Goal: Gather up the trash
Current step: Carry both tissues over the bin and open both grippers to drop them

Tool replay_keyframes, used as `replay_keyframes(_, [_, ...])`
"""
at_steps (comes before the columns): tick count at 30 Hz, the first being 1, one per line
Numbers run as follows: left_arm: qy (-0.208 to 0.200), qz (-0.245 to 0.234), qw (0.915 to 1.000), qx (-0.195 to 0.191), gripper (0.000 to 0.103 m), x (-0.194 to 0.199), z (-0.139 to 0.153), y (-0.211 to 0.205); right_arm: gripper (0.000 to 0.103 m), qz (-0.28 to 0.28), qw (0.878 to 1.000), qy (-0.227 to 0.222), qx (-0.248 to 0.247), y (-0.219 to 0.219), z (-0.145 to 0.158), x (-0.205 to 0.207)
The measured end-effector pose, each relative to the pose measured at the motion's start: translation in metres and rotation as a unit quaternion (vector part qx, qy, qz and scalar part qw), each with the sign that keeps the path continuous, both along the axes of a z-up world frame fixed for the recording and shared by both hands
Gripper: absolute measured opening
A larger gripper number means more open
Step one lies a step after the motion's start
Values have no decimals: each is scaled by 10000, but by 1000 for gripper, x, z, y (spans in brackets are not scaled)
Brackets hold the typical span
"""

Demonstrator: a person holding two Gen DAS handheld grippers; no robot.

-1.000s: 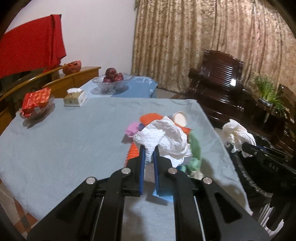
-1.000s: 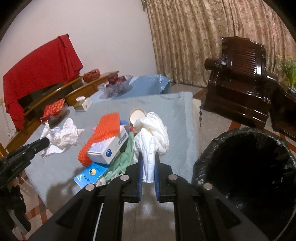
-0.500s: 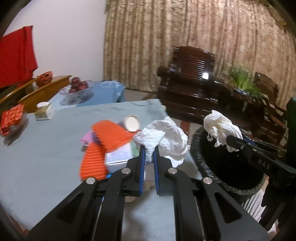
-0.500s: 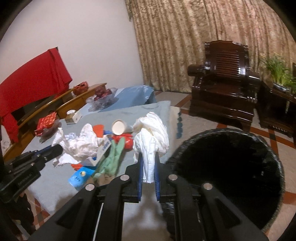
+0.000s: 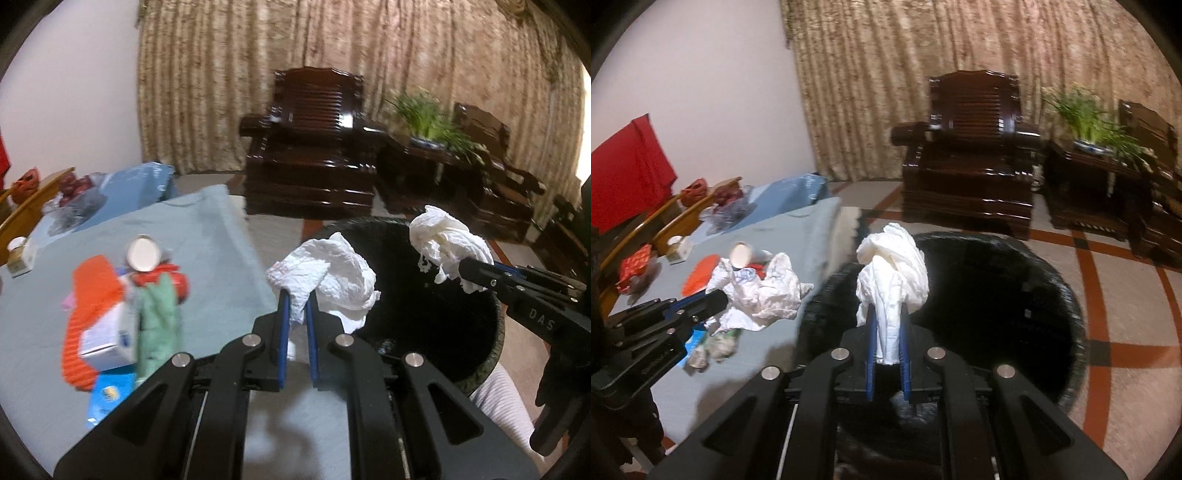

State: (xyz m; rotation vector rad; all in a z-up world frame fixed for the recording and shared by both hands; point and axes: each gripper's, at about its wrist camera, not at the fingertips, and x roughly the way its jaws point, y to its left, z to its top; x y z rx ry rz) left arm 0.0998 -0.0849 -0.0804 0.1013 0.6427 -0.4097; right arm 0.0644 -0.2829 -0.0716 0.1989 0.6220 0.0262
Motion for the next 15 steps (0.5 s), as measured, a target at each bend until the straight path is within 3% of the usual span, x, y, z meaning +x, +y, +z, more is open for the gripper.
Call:
replay_keyframes(9, [228, -434, 9988, 81, 9, 19, -26, -51, 11, -433, 9985, 321, -41, -36, -28, 3])
replay_keyframes(14, [415, -590, 9974, 35, 21, 29, -35, -62, 16, -563, 9975, 435, -47, -44, -38, 3])
replay_keyframes(15, [421, -625, 9972, 17, 28, 30, -36, -63, 19, -586, 9972, 451, -49, -45, -40, 3])
